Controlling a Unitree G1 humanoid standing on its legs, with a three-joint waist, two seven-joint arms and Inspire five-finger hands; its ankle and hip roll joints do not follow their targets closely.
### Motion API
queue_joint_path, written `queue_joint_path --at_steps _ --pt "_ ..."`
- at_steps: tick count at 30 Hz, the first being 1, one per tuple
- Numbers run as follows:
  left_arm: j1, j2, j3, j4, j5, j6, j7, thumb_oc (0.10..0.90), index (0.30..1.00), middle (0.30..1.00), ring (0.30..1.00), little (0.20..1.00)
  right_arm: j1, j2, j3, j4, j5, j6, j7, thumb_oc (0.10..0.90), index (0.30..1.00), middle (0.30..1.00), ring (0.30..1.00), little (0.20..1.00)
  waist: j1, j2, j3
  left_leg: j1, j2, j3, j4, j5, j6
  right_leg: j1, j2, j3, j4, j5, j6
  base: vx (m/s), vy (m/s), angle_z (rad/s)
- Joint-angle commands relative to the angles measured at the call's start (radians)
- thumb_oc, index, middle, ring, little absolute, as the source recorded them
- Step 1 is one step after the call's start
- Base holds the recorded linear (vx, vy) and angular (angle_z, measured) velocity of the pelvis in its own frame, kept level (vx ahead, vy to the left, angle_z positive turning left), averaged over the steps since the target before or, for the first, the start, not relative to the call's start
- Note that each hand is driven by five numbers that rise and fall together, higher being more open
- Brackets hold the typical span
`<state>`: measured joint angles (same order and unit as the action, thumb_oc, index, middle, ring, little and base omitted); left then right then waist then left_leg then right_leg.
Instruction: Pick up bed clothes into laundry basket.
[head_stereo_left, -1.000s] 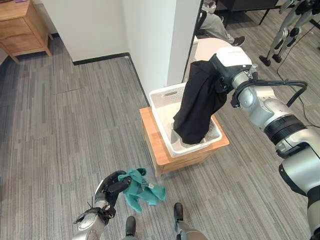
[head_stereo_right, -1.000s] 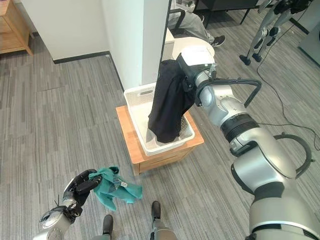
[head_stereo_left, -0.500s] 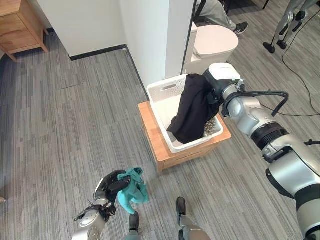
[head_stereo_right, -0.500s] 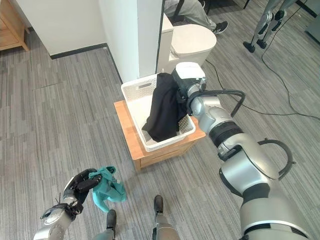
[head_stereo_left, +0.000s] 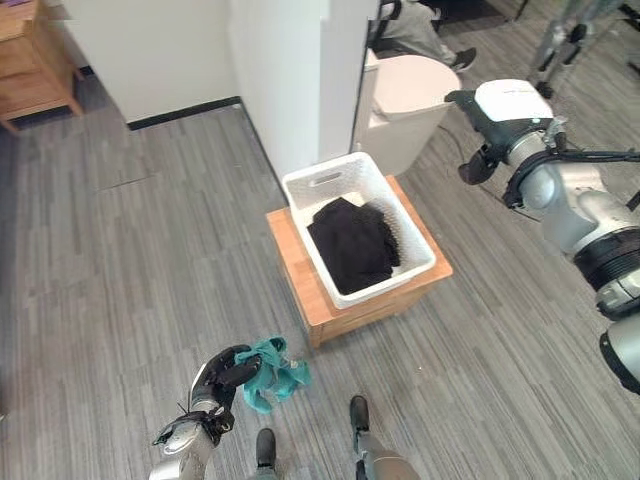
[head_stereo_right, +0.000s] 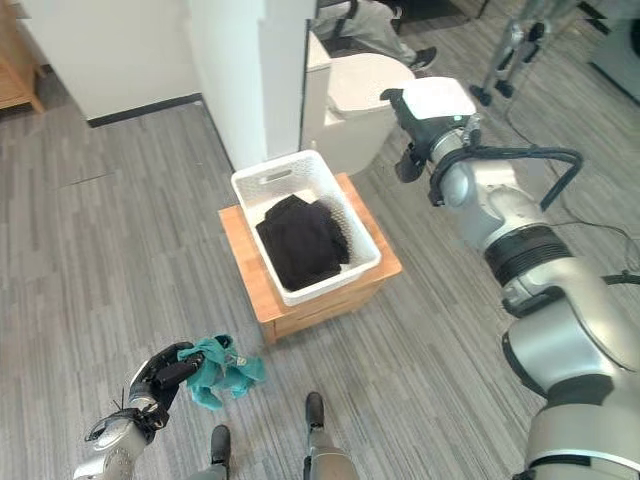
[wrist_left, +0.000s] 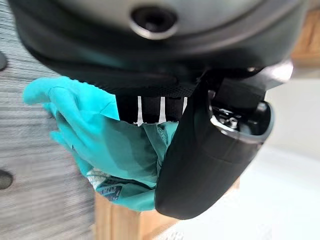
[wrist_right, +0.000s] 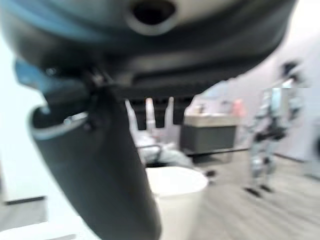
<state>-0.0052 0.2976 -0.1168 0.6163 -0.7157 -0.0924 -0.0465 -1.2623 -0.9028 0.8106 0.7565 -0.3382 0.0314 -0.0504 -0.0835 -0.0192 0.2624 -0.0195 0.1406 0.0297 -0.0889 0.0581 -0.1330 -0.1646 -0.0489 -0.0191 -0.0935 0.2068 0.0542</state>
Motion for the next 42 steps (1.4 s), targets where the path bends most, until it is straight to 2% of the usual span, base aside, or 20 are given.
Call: queue_joint_path --at_steps 1,3,4,9,12,13,14,15,16,20,22,23,25,26,27,28,31,35,36,42 --pt "-0.054 0.049 -0.024 -0.073 -0.021 -0.076 -0.028 0.400 0.300 0.300 0.300 0.300 -0.116 -0.017 -0.022 -0.031 0.004 -0.028 -0.051 0.800 0.900 0.900 0.900 0.900 0.021 -0.079 -0.036 0.093 0.008 0.078 0.002 -0.095 -0.014 0.076 -0.089 -0.009 0.006 -0.152 0.103 -0.02 0.023 -0.10" --pt "-0.054 0.049 -0.024 -0.073 -0.021 -0.076 -0.028 0.400 0.300 0.300 0.300 0.300 -0.116 -0.017 -0.022 -0.031 0.004 -0.028 -0.051 0.800 0.900 0.900 0.900 0.900 0.022 -0.079 -0.036 0.093 0.008 0.078 0.002 -0.095 -0.014 0.076 -0.089 -0.009 0.006 -0.152 0.103 -0.02 0.021 -0.10" --pt "-0.053 0.045 -0.026 -0.068 -0.014 -0.074 -0.027 0.400 0.300 0.300 0.300 0.300 -0.097 -0.036 -0.040 -0.032 0.015 -0.030 -0.056 0.800 0.900 0.900 0.900 0.900 0.019 -0.089 -0.045 0.103 0.007 0.080 0.002 -0.100 -0.011 0.084 -0.093 -0.008 0.006 -0.148 0.105 -0.03 0.040 -0.08" --pt "-0.084 0.043 -0.039 -0.044 0.021 -0.083 -0.007 0.400 0.300 0.300 0.300 0.300 -0.072 -0.048 -0.092 -0.027 0.074 -0.036 -0.084 0.800 0.900 0.900 0.900 0.900 0.011 -0.102 -0.059 0.115 0.003 0.083 0.002 -0.106 -0.005 0.095 -0.097 -0.001 0.007 -0.142 0.109 -0.01 0.010 -0.01" --pt "-0.084 0.044 -0.039 -0.044 0.021 -0.083 -0.007 0.400 0.300 0.300 0.300 0.300 -0.070 -0.049 -0.094 -0.028 0.074 -0.035 -0.084 0.800 0.900 0.900 0.900 0.900 0.013 -0.103 -0.058 0.116 0.003 0.083 0.002 -0.106 -0.005 0.095 -0.097 0.000 0.007 -0.142 0.109 -0.01 0.024 0.00" --pt "-0.108 0.060 0.004 -0.072 0.130 -0.086 0.126 0.400 0.300 0.300 0.300 0.300 0.186 0.085 -0.317 -0.217 0.106 0.011 -0.177 0.800 0.900 0.900 0.900 0.900 -0.004 -0.107 -0.071 0.128 -0.007 0.088 0.002 -0.122 0.010 0.098 -0.103 0.013 0.014 -0.138 0.111 -0.02 0.100 -0.01" --pt "-0.098 0.072 0.042 -0.081 0.155 -0.090 0.143 0.400 0.300 0.300 0.300 0.300 0.312 0.093 -0.405 -0.258 0.103 0.023 -0.190 0.800 0.900 0.900 0.900 0.900 -0.011 -0.104 -0.076 0.128 -0.011 0.092 0.002 -0.127 0.014 0.095 -0.105 0.018 0.015 -0.136 0.113 0.02 0.136 -0.03" --pt "-0.095 0.072 0.088 -0.095 0.177 -0.094 0.164 0.400 0.300 0.300 0.300 0.300 0.474 0.149 -0.500 -0.261 0.100 0.018 -0.237 0.800 0.900 0.900 0.900 0.900 -0.019 -0.088 -0.074 0.141 -0.014 0.098 0.002 -0.140 0.020 0.100 -0.106 0.021 0.018 -0.140 0.116 0.06 0.090 -0.01" --pt "-0.080 0.076 0.119 -0.099 0.187 -0.102 0.173 0.400 0.300 0.300 0.300 0.300 0.621 0.201 -0.583 -0.223 0.105 0.013 -0.267 0.800 0.900 0.900 0.900 0.900 -0.022 -0.080 -0.075 0.147 -0.017 0.100 0.002 -0.145 0.025 0.101 -0.109 0.023 0.018 -0.139 0.118 0.04 0.072 -0.04" --pt "-0.064 0.117 0.233 -0.149 0.235 -0.132 0.236 0.400 0.300 0.300 0.300 0.300 0.968 0.298 -0.810 -0.086 0.159 0.013 -0.320 0.800 0.900 0.900 0.900 0.900 -0.047 -0.072 -0.075 0.155 -0.029 0.103 0.002 -0.149 0.030 0.096 -0.118 0.030 0.016 -0.131 0.125 0.01 0.025 -0.06" --pt "-0.061 0.120 0.229 -0.151 0.237 -0.131 0.238 0.400 0.300 0.300 0.300 0.300 0.976 0.302 -0.814 -0.089 0.158 0.012 -0.320 0.800 0.900 0.900 0.900 0.900 -0.044 -0.075 -0.077 0.156 -0.030 0.103 0.002 -0.150 0.030 0.098 -0.118 0.030 0.016 -0.132 0.125 0.00 0.007 -0.03" --pt "-0.068 0.137 0.266 -0.177 0.291 -0.141 0.289 0.400 0.300 0.300 0.300 0.300 1.111 0.364 -0.843 0.015 0.139 0.020 -0.321 0.800 0.900 0.900 0.900 0.900 -0.063 -0.073 -0.070 0.161 -0.034 0.104 0.002 -0.153 0.029 0.098 -0.124 0.033 0.016 -0.131 0.129 -0.01 0.016 -0.12" --pt "-0.073 0.145 0.275 -0.188 0.332 -0.142 0.318 0.400 0.300 0.300 0.300 0.300 1.180 0.411 -0.834 0.109 0.136 0.026 -0.308 0.800 0.900 0.900 0.900 0.900 -0.074 -0.068 -0.068 0.164 -0.037 0.105 0.002 -0.154 0.030 0.101 -0.127 0.036 0.017 -0.134 0.129 -0.01 0.012 -0.15" --pt "-0.078 0.149 0.272 -0.187 0.361 -0.141 0.333 0.400 0.300 0.300 0.300 0.300 1.198 0.441 -0.823 0.188 0.144 0.034 -0.299 0.800 0.900 0.900 0.900 0.900 -0.077 -0.064 -0.067 0.166 -0.038 0.105 0.002 -0.155 0.029 0.104 -0.128 0.036 0.017 -0.135 0.130 0.00 0.000 -0.13" --pt "-0.078 0.150 0.271 -0.187 0.362 -0.141 0.334 0.400 0.300 0.300 0.300 0.300 1.195 0.442 -0.822 0.193 0.145 0.031 -0.300 0.800 0.900 0.900 0.900 0.900 -0.077 -0.065 -0.067 0.167 -0.038 0.104 0.002 -0.156 0.029 0.105 -0.129 0.035 0.017 -0.136 0.130 0.01 -0.011 -0.15" --pt "-0.082 0.159 0.260 -0.198 0.396 -0.139 0.350 0.400 0.300 0.300 0.300 0.300 1.219 0.480 -0.802 0.293 0.155 0.039 -0.284 0.800 0.900 0.900 0.900 0.900 -0.081 -0.058 -0.067 0.173 -0.040 0.105 0.002 -0.156 0.028 0.110 -0.130 0.037 0.018 -0.138 0.130 0.00 0.000 0.00" --pt "-0.077 0.174 0.244 -0.249 0.450 -0.136 0.365 0.400 0.300 0.300 0.300 0.300 1.248 0.529 -0.785 0.386 0.177 0.041 -0.259 0.800 0.900 0.900 0.900 0.900 -0.088 -0.047 -0.065 0.182 -0.041 0.105 0.002 -0.157 0.027 0.119 -0.133 0.038 0.017 -0.142 0.129 0.00 -0.007 -0.03" --pt "-0.087 0.185 0.221 -0.285 0.503 -0.133 0.378 0.400 0.300 0.300 0.300 0.300 1.254 0.554 -0.763 0.425 0.177 0.044 -0.250 0.800 0.900 0.900 0.900 0.900 -0.094 -0.037 -0.063 0.188 -0.041 0.107 0.002 -0.157 0.027 0.122 -0.135 0.040 0.017 -0.143 0.129 -0.01 -0.003 -0.03" --pt "-0.149 0.224 0.184 -0.340 0.565 -0.143 0.405 0.400 0.300 0.300 0.300 0.300 1.245 0.569 -0.721 0.458 0.162 0.052 -0.237 0.800 0.900 0.900 0.900 0.900 -0.104 -0.020 -0.066 0.199 -0.042 0.109 0.002 -0.162 0.026 0.133 -0.134 0.042 0.018 -0.151 0.129 -0.04 -0.019 -0.02" --pt "-0.268 0.267 0.164 -0.447 0.638 -0.168 0.484 0.400 0.300 0.300 0.300 0.300 1.234 0.585 -0.681 0.441 0.148 0.045 -0.244 0.800 0.900 0.900 0.900 0.900 -0.127 -0.003 -0.080 0.205 -0.048 0.117 0.002 -0.160 0.026 0.135 -0.135 0.055 0.015 -0.149 0.127 -0.01 -0.007 0.01"
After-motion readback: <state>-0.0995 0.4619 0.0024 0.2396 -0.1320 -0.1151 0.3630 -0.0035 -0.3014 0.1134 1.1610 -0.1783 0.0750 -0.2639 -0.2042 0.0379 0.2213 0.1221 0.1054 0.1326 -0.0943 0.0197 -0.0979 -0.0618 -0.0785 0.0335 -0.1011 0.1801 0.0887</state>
